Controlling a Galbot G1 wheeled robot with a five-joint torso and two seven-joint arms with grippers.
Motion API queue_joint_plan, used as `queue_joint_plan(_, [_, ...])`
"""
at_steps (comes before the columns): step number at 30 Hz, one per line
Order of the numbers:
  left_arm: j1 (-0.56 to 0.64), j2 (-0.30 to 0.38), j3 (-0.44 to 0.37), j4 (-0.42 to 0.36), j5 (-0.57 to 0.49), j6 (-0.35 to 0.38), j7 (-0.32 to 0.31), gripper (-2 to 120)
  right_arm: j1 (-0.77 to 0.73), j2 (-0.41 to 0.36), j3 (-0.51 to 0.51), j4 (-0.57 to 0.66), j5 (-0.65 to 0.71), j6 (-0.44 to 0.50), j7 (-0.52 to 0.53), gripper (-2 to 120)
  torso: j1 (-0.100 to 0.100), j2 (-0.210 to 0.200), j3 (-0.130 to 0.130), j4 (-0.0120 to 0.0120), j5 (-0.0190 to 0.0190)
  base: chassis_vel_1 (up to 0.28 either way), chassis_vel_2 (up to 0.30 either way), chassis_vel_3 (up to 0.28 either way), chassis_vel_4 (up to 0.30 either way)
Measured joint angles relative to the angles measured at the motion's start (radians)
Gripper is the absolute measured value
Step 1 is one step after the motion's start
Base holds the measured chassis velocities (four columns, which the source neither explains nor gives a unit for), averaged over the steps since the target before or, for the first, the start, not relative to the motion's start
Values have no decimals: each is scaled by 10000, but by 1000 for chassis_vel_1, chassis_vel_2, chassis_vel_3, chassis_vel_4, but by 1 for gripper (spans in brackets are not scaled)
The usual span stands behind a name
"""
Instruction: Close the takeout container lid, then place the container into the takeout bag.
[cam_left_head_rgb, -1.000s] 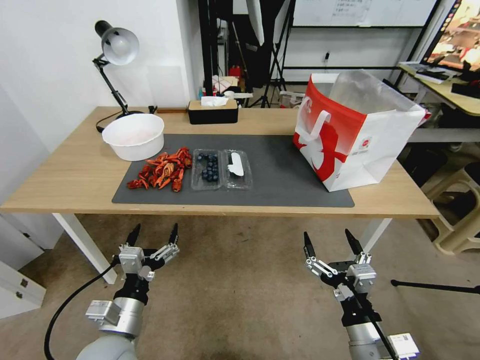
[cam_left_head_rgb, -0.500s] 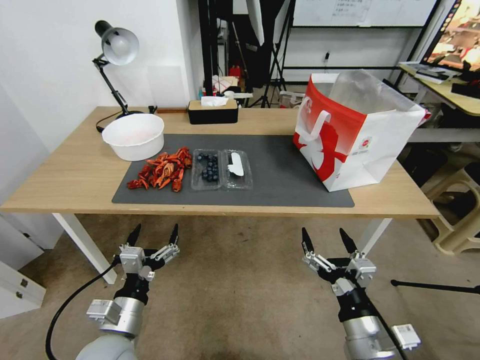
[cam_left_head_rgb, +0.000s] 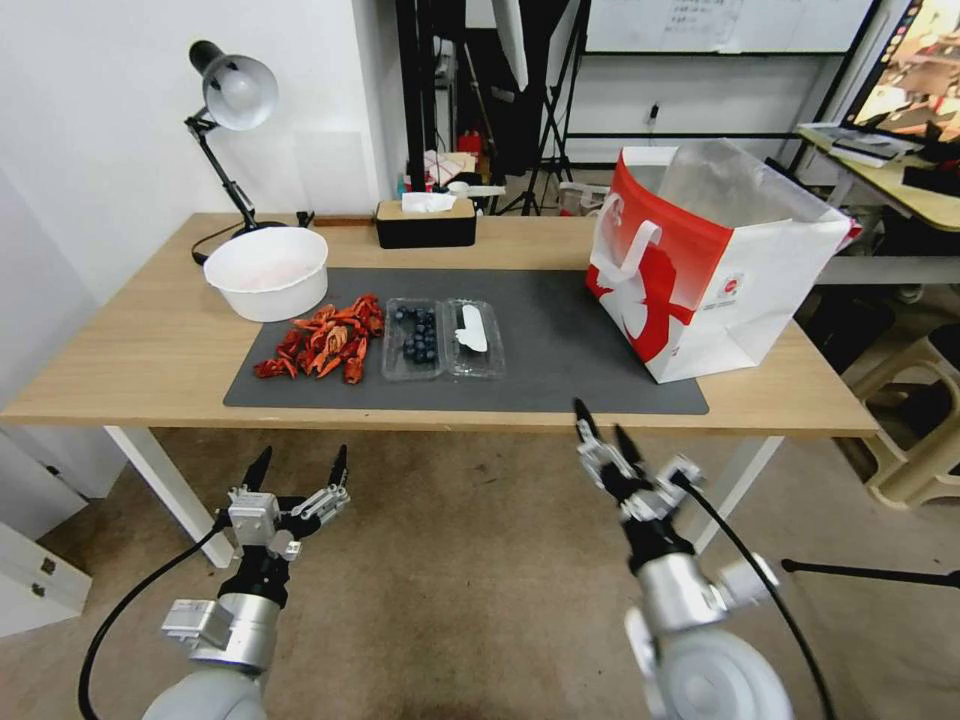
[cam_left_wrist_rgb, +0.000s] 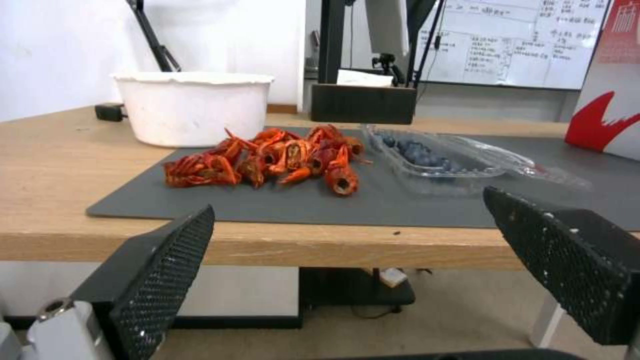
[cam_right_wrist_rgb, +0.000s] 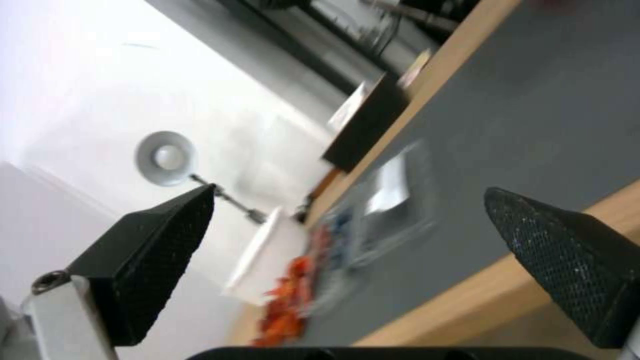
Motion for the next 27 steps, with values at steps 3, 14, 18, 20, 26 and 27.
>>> queue_joint_plan(3, [26,-47,-55,-10,12,17,5,100,579,8,-590,-273,578,-47,388,100,0,0,0,-1,-1,0,0,0,0])
queue_joint_plan(14, [134,-267,-180,47,142,128,-30,100,2988,868,-2213,-1238,3235,96,3093,100,0,0,0,-1,-2,0,0,0,0])
queue_joint_plan(18, [137,-336,-168,89,199,194,-68,100,3590,1284,-2331,-1502,3777,255,4259,100,0,0,0,-1,-2,0,0,0,0])
queue_joint_plan(20, [136,-349,-144,117,233,217,-85,100,3841,1397,-2328,-1683,4000,298,4570,100,1,-1,0,0,-2,0,0,0,0])
queue_joint_plan(26, [96,-362,-140,173,269,285,-139,100,4184,1398,-2292,-1961,4211,349,5063,100,1,0,0,-2,-1,0,0,0,0])
queue_joint_plan(27, [84,-377,-141,175,282,302,-150,100,4227,1399,-2254,-2048,4211,374,5198,100,0,0,-1,-1,-2,0,0,0,0])
